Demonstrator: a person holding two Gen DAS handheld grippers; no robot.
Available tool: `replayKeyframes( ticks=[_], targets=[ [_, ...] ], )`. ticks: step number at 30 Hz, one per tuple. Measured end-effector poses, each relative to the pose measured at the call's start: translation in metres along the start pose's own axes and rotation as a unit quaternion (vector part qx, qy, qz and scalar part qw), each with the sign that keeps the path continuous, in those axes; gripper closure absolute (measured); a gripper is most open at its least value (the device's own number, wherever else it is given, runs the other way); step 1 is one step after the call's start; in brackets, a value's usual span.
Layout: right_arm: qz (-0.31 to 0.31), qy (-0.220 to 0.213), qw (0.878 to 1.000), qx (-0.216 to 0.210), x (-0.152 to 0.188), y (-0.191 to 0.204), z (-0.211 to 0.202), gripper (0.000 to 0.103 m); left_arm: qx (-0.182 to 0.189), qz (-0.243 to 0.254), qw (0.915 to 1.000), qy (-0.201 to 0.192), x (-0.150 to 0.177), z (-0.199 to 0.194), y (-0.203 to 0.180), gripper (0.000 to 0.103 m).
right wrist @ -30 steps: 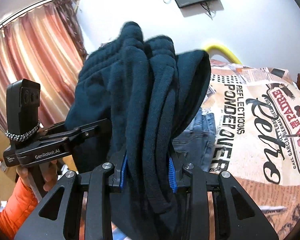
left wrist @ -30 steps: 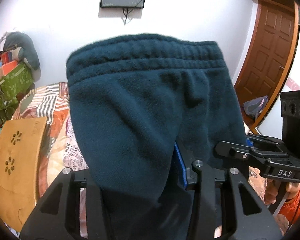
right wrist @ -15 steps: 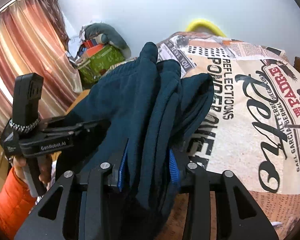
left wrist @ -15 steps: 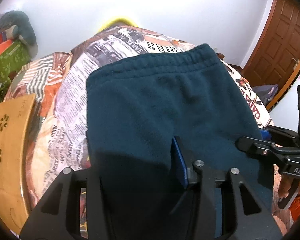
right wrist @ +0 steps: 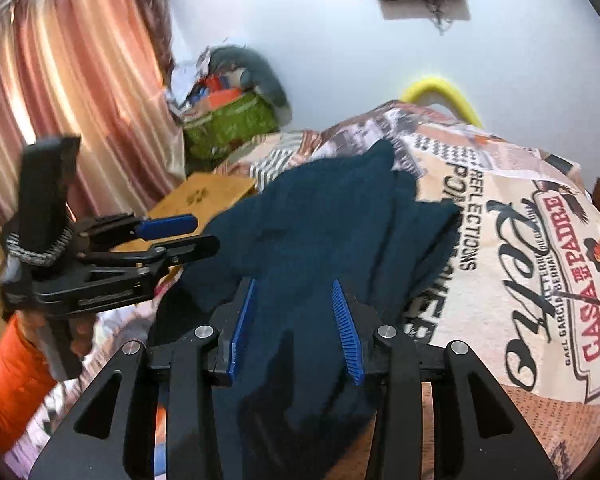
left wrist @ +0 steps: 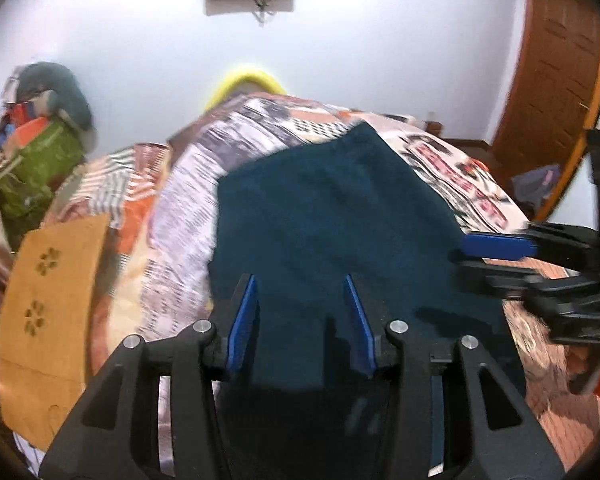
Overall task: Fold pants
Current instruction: 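Lower the folded navy pants onto the bed with both grippers and release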
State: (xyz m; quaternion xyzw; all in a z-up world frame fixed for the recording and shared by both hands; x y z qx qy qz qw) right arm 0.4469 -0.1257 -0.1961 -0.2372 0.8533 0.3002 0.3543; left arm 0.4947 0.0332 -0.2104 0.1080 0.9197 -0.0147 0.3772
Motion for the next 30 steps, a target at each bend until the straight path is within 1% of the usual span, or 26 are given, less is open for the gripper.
replayKeyframes(
  ticks=[3, 5, 7, 10, 14, 18, 21, 23, 26, 30],
  targets=[
    [0.001, 0.026, 1.0, 0.014, 0.012, -0.008, 0.023, 0.067, -0.002, 0.009, 0.9997, 0.022, 0.012, 0.02, -0.005, 0.059],
    [0.011, 0.035, 0.999, 0.025, 0.019, -0.021, 0.033, 0.067, -0.004, -0.001, 0.9987, 0.05, 0.021, 0.04, -0.001, 0.059],
    [0.024, 0.037, 0.999, 0.02, 0.022, -0.028, 0.034, 0.067, 0.004, -0.015, 0.9979, 0.063, 0.027, 0.055, 0.004, 0.058],
    [0.022, 0.041, 0.999, 0.018, 0.021, -0.027, 0.03, 0.067, 0.014, -0.036, 0.9977, 0.055, 0.029, 0.054, 0.008, 0.059],
    [0.019, 0.037, 0.999, 0.023, 0.016, -0.017, 0.016, 0.066, 0.002, -0.029, 0.9984, 0.048, 0.026, 0.035, 0.005, 0.059],
    [0.026, 0.014, 0.999, 0.019, 0.013, -0.005, -0.01, 0.064, -0.002, -0.03, 0.9994, 0.017, 0.019, -0.004, 0.001, 0.059],
    [0.022, -0.011, 1.0, 0.017, 0.008, 0.009, -0.037, 0.064, -0.004, -0.042, 0.999, -0.014, 0.012, -0.044, -0.001, 0.059],
    [0.015, -0.028, 0.999, 0.016, 0.004, 0.022, -0.058, 0.064, -0.001, -0.049, 0.998, -0.039, 0.007, -0.077, -0.004, 0.059],
    [-0.002, -0.061, 0.998, 0.021, -0.001, 0.047, -0.096, 0.064, -0.002, -0.044, 0.9963, -0.074, 0.002, -0.122, -0.012, 0.059],
    [-0.015, -0.102, 0.995, 0.015, -0.006, 0.08, -0.144, 0.064, -0.009, -0.046, 0.9912, -0.124, 0.0, -0.193, -0.021, 0.059]
  ],
)
Point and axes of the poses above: each gripper's, at about its wrist camera, not at the fingertips, and z roughly the way its jaws point, y to its left, x to its underside, the point moved 2 cm from there along z, roughly the way its jaws point, and after that the axes turned 7 degrees about -x, right-handed, at the moved point
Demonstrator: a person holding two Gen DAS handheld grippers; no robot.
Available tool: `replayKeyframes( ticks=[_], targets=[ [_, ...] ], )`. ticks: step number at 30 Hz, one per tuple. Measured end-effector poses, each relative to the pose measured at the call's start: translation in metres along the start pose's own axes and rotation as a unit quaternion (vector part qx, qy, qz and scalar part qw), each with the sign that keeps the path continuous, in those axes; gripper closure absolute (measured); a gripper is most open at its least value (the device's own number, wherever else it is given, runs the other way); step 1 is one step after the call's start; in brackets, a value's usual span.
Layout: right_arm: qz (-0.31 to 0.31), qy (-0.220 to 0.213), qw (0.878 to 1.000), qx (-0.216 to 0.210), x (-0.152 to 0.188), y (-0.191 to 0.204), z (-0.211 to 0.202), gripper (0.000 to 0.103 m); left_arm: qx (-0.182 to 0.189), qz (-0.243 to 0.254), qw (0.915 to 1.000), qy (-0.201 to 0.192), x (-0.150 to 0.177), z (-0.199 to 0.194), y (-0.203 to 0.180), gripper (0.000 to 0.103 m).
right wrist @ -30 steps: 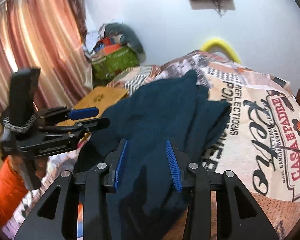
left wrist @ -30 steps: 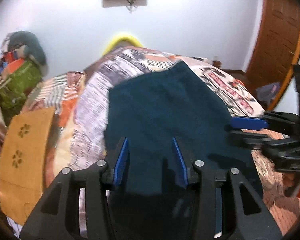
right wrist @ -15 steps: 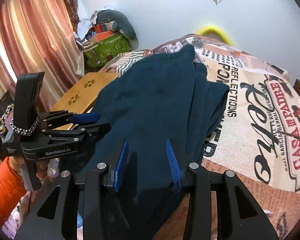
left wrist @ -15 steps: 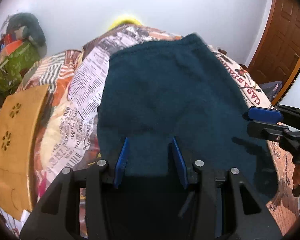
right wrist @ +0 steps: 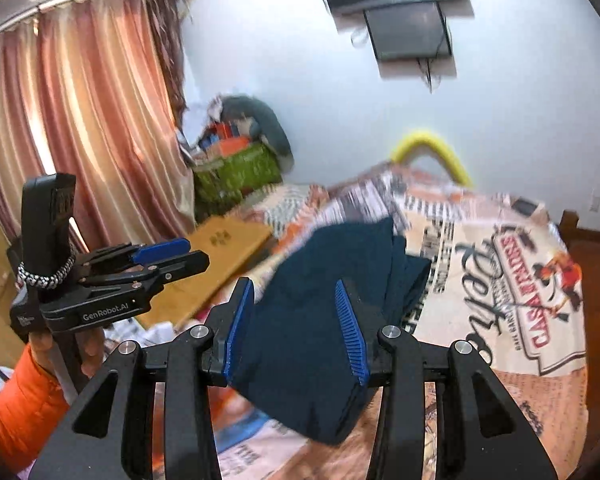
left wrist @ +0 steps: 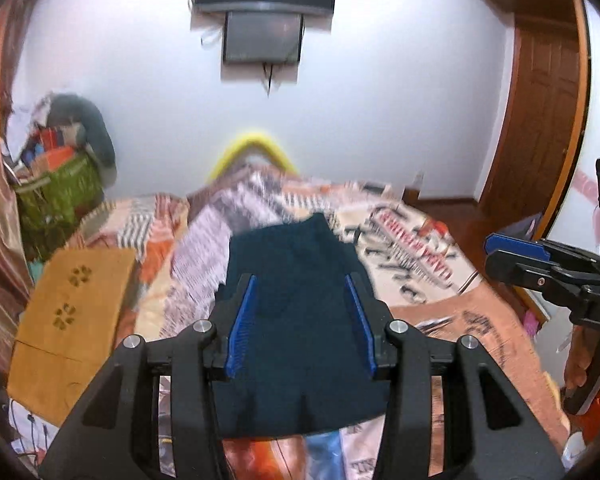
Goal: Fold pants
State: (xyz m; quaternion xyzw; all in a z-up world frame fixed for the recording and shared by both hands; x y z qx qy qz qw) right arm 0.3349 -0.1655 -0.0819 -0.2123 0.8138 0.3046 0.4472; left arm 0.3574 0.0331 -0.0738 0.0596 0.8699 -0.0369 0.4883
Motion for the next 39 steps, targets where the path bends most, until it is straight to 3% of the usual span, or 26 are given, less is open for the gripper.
replayKeyframes(
  ticks=[7, 11, 13, 16, 18, 21, 24, 27, 39],
  targets=[
    [-0.034, -0.084, 0.996, 0.004, -0.013, 0.06, -0.092, 0.064, -0.01, 0.003, 0.9954, -0.095, -0.007, -0.119, -0.021, 0.058],
    [-0.051, -0.127, 0.991, 0.001, -0.009, 0.092, -0.136, 0.063, -0.03, 0.001, 0.9886, -0.147, 0.002, -0.176, -0.034, 0.041],
    [-0.06, -0.152, 0.986, 0.004, -0.003, 0.107, -0.155, 0.048, -0.039, 0.002, 0.9842, -0.173, 0.009, -0.201, -0.041, 0.038],
    [-0.077, -0.185, 0.979, 0.022, 0.009, 0.126, -0.174, 0.041, -0.041, 0.004, 0.9803, -0.193, 0.019, -0.229, -0.05, 0.033],
    [-0.085, -0.197, 0.976, 0.031, 0.016, 0.137, -0.183, 0.034, -0.045, 0.002, 0.9769, -0.209, 0.027, -0.245, -0.055, 0.023],
    [-0.088, -0.21, 0.973, 0.041, 0.026, 0.146, -0.188, 0.022, -0.049, -0.002, 0.973, -0.226, 0.037, -0.26, -0.059, 0.009],
    [-0.089, -0.214, 0.971, 0.058, 0.033, 0.149, -0.189, 0.016, -0.052, -0.004, 0.9717, -0.23, 0.045, -0.268, -0.061, 0.003],
    [-0.086, -0.215, 0.97, 0.072, 0.037, 0.151, -0.188, 0.001, -0.068, -0.005, 0.9691, -0.237, 0.053, -0.273, -0.064, 0.0],
    [-0.079, -0.21, 0.97, 0.088, 0.045, 0.151, -0.193, 0.0, -0.062, -0.01, 0.9728, -0.223, 0.067, -0.267, -0.062, 0.0]
  ],
)
Point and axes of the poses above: each gripper's, at about its wrist camera, not at the fingertips, and z roughly the way its jaws point, y to its left, x to its underside, the point moved 2 cm from there along z, roughly the way its jaws point, and after that the axes turned 7 degrees about -x, right-handed, at the moved point
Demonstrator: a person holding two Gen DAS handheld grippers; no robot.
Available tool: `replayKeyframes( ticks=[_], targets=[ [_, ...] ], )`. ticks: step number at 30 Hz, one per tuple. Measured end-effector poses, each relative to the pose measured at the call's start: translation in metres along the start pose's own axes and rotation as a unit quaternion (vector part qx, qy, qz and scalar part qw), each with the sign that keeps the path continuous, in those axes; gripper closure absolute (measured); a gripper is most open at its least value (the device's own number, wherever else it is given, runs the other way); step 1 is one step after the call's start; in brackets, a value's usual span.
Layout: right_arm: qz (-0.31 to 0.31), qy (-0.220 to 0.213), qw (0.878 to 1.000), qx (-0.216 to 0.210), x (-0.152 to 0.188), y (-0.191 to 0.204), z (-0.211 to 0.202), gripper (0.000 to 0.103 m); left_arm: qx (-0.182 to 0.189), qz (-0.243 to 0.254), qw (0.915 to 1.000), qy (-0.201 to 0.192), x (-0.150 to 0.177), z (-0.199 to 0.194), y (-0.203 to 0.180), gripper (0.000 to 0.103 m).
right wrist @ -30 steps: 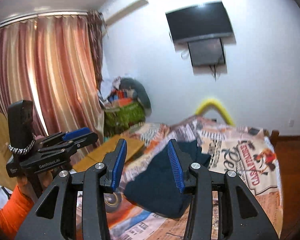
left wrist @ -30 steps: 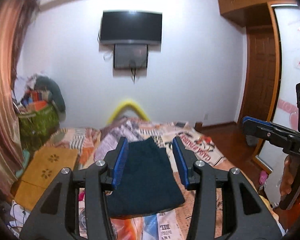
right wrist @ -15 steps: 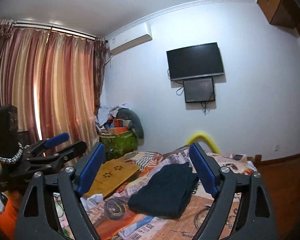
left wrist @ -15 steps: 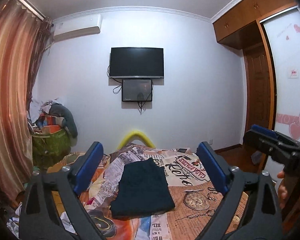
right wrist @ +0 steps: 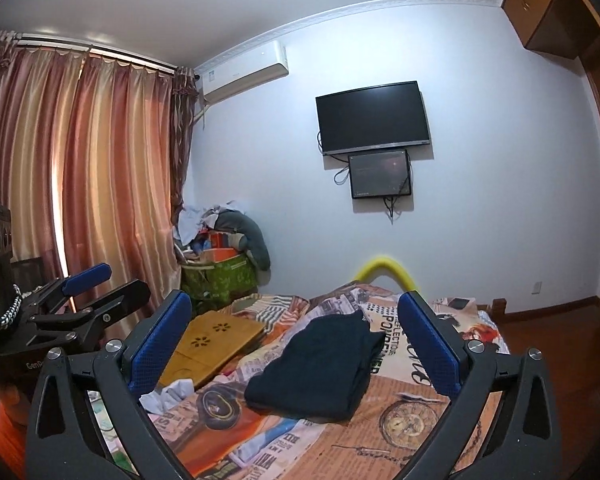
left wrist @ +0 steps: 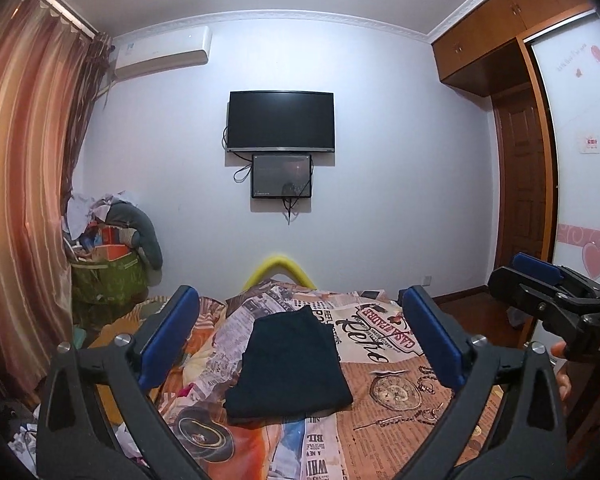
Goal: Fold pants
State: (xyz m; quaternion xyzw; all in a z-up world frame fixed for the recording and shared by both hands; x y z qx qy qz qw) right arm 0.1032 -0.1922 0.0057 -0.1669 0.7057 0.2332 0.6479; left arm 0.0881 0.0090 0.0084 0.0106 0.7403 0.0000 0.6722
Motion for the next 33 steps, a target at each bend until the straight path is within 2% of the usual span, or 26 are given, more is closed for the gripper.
replayKeyframes(
  ticks=[33],
  targets=[
    [0.001, 0.026, 1.0, 0.005, 0.007, -0.002, -0.004, 0.0, 0.005, -0.018, 0.9997, 0.018, 0.011, 0.014, 0.004, 0.0]
  ],
)
Point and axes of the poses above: each gripper's, at about its wrist camera, not at the fingertips, and z roughly the way its jaws point, y to its left, x to its underside, the point moved 2 cm from there along z, roughly the way its jaws point, and after that the axes turned 7 degrees about -x, right-handed, at the moved point
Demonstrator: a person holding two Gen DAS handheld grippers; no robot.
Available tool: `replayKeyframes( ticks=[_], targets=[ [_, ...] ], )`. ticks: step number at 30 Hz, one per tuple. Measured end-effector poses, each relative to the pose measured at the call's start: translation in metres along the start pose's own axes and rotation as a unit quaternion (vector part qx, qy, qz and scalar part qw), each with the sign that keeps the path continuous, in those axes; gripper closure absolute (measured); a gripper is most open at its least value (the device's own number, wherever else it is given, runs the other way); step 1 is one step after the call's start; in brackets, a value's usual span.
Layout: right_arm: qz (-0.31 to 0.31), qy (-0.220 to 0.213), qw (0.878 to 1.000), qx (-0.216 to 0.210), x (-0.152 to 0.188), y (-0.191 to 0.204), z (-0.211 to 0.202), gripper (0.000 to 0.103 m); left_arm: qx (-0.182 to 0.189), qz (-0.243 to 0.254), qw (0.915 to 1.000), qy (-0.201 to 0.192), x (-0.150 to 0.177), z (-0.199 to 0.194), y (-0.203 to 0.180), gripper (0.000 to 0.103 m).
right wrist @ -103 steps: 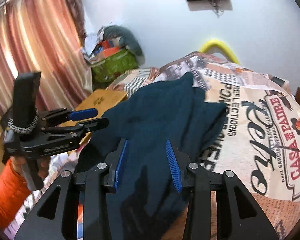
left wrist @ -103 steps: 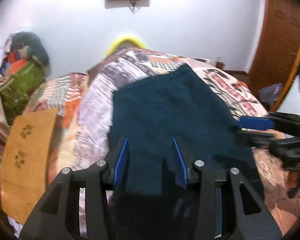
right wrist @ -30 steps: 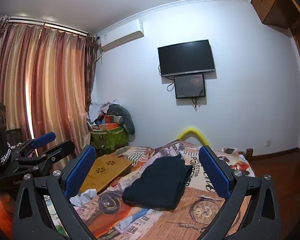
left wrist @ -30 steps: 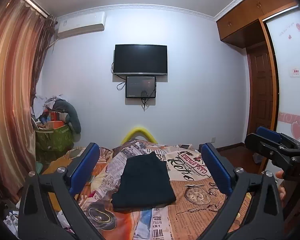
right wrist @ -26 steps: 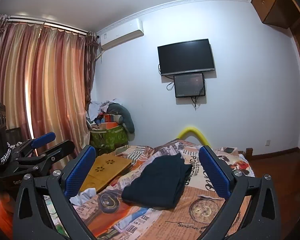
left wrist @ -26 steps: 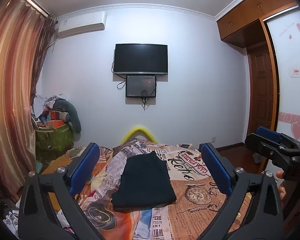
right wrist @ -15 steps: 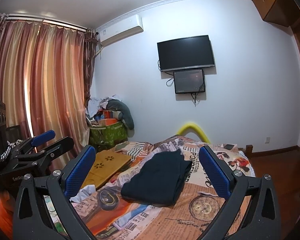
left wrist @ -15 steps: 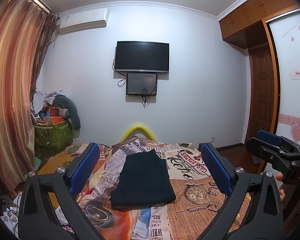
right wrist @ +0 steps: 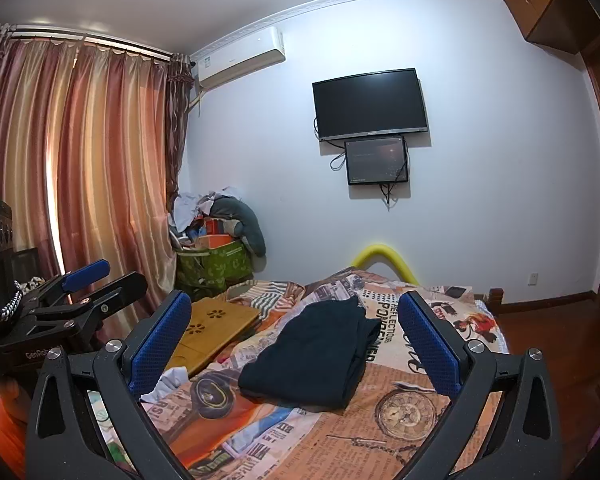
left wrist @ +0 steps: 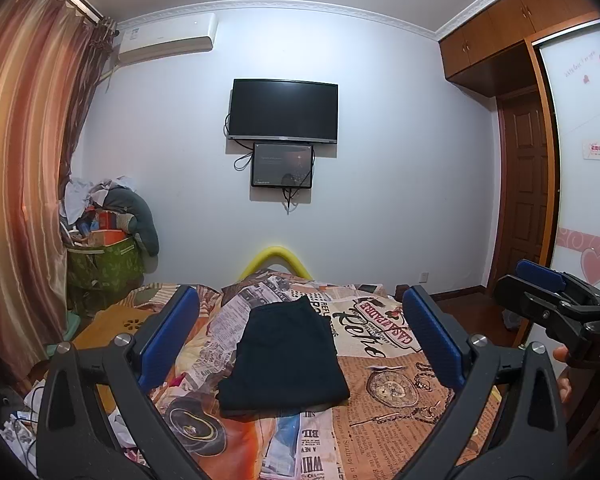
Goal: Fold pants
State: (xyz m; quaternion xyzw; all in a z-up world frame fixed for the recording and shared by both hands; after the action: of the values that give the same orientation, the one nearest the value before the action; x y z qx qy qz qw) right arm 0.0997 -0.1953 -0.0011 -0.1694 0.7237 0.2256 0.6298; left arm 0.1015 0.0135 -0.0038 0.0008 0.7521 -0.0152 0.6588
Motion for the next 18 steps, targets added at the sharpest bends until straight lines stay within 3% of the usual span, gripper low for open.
replayKeyframes(
  ticks=[18],
  targets=[
    [0.004, 0.0, 1.0, 0.001, 0.0008, -0.0025, -0.0016, 0.0, 0.009, -0.004, 0.9999, 0.006, 0.0, 0.0033, 0.0025, 0.0]
  ],
)
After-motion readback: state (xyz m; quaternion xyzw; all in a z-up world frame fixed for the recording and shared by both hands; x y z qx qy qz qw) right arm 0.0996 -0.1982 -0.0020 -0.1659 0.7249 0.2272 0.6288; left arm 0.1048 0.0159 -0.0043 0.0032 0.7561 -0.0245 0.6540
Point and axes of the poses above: each gripper's, at about its wrist camera, not at the fingertips, and z roughly the way its jaws point, y to its left, x to its underside, the point moved 2 cm from there along z, roughly the way its jaws point, and after that the axes turned 7 degrees about -x, right-handed, at the moved point
